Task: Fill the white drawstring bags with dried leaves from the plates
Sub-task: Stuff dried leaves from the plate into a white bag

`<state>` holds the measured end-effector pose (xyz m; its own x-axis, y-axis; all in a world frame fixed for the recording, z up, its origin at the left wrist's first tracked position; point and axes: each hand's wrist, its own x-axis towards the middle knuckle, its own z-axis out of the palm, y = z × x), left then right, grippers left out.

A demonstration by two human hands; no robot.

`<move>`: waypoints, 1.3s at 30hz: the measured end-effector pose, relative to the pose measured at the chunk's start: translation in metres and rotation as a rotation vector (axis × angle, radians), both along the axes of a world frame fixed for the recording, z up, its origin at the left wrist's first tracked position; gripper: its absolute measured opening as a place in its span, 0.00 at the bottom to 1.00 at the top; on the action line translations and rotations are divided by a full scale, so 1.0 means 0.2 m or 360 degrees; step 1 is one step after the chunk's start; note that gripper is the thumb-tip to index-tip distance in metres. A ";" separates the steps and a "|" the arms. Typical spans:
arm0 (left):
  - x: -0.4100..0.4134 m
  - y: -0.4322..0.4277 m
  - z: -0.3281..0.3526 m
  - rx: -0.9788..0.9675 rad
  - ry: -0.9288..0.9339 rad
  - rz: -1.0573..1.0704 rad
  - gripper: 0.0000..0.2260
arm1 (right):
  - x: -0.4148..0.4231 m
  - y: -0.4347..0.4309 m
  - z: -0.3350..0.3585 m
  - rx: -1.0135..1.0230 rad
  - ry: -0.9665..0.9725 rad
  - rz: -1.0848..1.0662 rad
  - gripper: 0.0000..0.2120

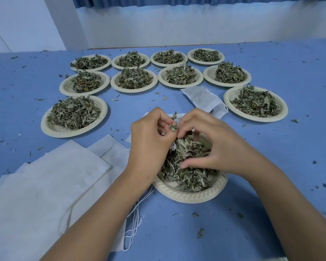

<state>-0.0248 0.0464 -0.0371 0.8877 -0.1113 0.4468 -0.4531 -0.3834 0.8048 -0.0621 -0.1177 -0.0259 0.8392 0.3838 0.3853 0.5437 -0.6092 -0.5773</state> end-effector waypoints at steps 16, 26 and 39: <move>-0.03 -0.01 0.01 -0.0017 -0.0052 -0.0241 0.08 | 0.03 0.04 -0.04 0.0109 -0.0474 -0.0337 0.12; -0.02 0.00 0.02 -0.0098 -0.0023 -0.0211 0.07 | 0.02 0.06 -0.06 0.0177 -0.0598 -0.0354 0.06; -0.04 -0.01 0.01 0.0006 -0.0024 -0.0311 0.05 | 0.04 0.00 -0.02 0.0379 -0.0154 -0.0255 0.15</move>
